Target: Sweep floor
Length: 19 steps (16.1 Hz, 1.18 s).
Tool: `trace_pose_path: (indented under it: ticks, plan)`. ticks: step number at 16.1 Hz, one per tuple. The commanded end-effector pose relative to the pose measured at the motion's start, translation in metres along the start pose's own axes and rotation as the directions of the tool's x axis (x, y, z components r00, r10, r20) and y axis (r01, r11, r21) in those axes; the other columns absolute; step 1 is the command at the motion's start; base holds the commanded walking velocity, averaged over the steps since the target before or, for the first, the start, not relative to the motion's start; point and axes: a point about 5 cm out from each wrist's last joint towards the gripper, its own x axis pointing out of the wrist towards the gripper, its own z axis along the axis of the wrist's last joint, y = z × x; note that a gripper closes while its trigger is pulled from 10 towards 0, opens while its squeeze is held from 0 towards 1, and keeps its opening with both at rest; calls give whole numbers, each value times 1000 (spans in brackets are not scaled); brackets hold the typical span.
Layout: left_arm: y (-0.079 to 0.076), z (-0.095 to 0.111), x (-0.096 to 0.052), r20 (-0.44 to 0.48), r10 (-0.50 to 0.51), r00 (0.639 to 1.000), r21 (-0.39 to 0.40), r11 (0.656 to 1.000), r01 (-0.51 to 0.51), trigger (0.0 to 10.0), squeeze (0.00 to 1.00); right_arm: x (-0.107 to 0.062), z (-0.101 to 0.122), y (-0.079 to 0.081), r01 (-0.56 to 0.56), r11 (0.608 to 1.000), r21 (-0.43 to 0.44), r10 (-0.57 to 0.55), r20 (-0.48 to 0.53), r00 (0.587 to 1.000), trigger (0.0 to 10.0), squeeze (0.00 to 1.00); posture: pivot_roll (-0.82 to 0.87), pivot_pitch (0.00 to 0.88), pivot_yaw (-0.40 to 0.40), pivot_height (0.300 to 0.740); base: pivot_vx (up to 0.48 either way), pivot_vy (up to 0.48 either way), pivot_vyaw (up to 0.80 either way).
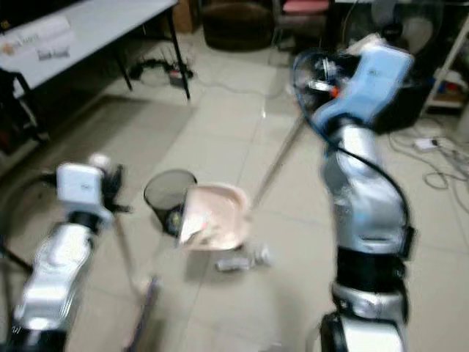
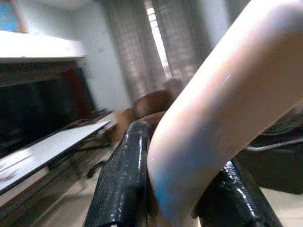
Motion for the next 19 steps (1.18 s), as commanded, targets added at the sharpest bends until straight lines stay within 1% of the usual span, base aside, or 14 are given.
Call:
trace_pose_path:
  ticks: [1,7,10,14,19]
  plan:
    - [9,11,1,41,27,999,25,999,-28,10000,0,2,17,10,-39,999,14,38,71,997,10000,0,-63,0,69,740,394,0,0]
    - [5,8,0,25,33,999,26,999,-33,10000,0,4,17,16,-67,997,24,66,53,996,10000,0,-60,0,62,740,390,0,0]
    - [2,8,-1,23,28,999,25,999,-28,10000,0,5,17,17,-69,997,29,68,50,996,10000,0,-60,0,61,740,390,0,552]
    - [2,9,0,25,25,999,29,999,-26,10000,0,4,16,16,-60,997,48,58,47,997,10000,0,-59,0,63,740,390,0,534]
    - [1,8,0,24,17,1000,29,999,-17,10000,0,3,16,11,-31,998,60,28,57,998,10000,0,-63,0,68,740,389,0,0]
